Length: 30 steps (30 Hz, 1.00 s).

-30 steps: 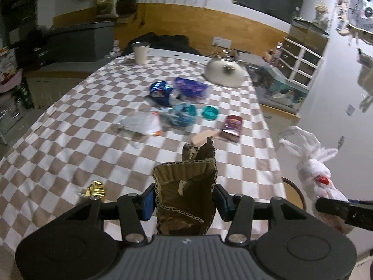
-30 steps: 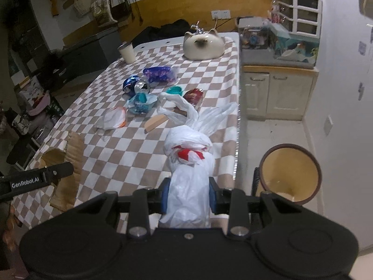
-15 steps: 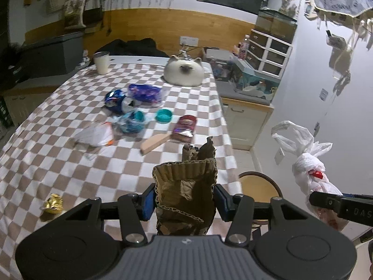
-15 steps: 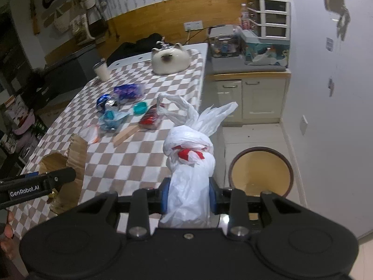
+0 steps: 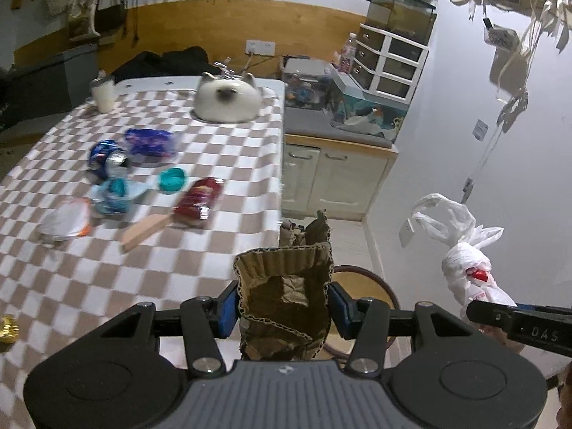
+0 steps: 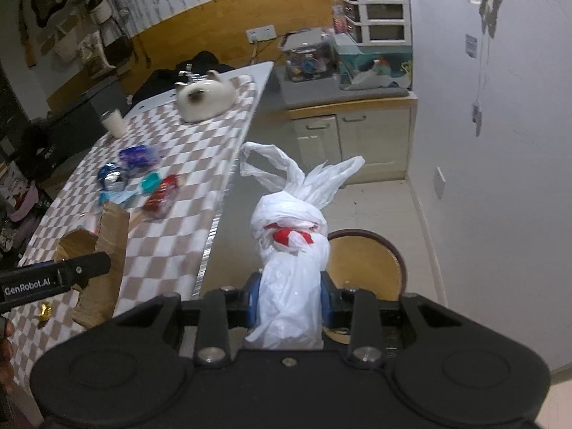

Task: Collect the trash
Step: 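Carry the white bag and cardboard over the beige trash bin with both tools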

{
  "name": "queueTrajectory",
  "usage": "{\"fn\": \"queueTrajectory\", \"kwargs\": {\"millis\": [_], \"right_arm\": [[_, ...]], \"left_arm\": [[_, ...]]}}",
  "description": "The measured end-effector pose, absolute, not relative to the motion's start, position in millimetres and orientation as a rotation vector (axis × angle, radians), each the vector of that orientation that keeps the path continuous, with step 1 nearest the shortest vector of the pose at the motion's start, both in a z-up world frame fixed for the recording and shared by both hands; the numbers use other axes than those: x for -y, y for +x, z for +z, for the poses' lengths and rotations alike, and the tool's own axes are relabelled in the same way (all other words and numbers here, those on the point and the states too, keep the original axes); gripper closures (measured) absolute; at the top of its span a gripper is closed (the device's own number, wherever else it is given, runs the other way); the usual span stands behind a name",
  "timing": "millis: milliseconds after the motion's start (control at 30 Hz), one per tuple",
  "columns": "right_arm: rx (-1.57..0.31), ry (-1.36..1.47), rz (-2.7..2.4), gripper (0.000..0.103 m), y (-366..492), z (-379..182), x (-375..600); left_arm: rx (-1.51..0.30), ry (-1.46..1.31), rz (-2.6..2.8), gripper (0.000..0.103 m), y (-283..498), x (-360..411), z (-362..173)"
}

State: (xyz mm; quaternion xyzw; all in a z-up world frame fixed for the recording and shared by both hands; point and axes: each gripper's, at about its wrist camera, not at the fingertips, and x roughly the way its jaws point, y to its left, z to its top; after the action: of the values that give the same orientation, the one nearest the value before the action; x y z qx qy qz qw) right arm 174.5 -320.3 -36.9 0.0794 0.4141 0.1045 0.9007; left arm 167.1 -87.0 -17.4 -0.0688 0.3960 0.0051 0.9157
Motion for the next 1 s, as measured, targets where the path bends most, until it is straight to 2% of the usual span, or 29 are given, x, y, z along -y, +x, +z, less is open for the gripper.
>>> {"fn": "queueTrajectory", "kwargs": {"millis": [433, 1000], "right_arm": [[-0.981, 0.156, 0.202, 0.069, 267, -86, 401], [-1.217, 0.133, 0.239, 0.069, 371, -244, 423]], "left_arm": [[-0.965, -0.175, -0.022, 0.051, 270, 168, -74], [-1.225, -0.211, -0.034, 0.051, 369, 208, -228]]}}
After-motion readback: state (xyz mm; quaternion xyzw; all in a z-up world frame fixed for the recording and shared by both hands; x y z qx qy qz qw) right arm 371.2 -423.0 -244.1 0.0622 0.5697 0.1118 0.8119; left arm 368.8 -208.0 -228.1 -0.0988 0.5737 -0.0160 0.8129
